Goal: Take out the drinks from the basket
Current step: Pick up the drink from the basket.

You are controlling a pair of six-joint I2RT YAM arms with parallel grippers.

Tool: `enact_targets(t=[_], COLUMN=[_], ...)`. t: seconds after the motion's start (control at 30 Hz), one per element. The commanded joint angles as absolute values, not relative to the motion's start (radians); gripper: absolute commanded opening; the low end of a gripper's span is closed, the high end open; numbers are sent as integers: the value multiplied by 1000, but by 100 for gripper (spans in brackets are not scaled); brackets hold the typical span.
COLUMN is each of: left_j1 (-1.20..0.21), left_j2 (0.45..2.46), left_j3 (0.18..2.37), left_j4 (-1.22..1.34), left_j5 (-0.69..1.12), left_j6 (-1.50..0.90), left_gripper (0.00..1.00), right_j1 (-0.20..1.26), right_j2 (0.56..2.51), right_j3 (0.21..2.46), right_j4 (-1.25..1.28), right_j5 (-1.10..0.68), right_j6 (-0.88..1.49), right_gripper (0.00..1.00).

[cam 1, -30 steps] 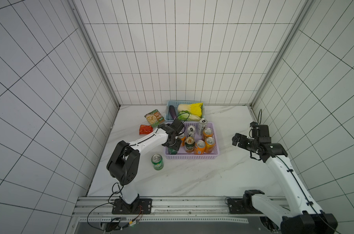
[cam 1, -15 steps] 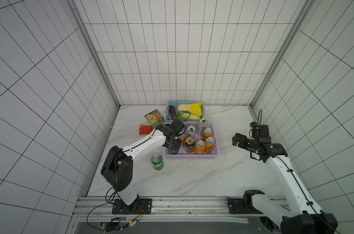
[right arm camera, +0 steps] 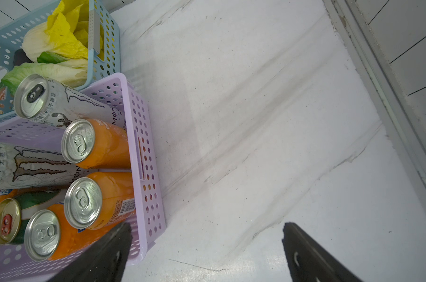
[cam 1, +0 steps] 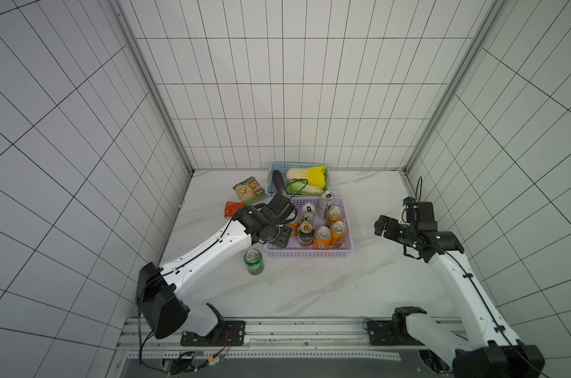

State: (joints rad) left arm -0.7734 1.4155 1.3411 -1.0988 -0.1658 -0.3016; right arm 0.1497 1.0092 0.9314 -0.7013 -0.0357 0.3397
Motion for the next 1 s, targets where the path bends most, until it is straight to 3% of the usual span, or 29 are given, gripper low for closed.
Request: enact_targets(t=[0.0,0.27,0.97], left_j1=[-815,-895,-914], left_j2=[1356,1308,1293], left_j3=[1389,1314,1075], left_j4=[-1114,-1130,-992], left_j5=[-214,-234,-242], left_j6=[-347,-431,-550], left_gripper=[56,56,55], right_j1=[139,138,138], right_j2=[990,985,986], right_j3=[975,973,977], right_j4=[-714,-715,-715], right_j5=[-31,-31,-37], right_j6=[334,334,336], right_gripper=[100,100,99])
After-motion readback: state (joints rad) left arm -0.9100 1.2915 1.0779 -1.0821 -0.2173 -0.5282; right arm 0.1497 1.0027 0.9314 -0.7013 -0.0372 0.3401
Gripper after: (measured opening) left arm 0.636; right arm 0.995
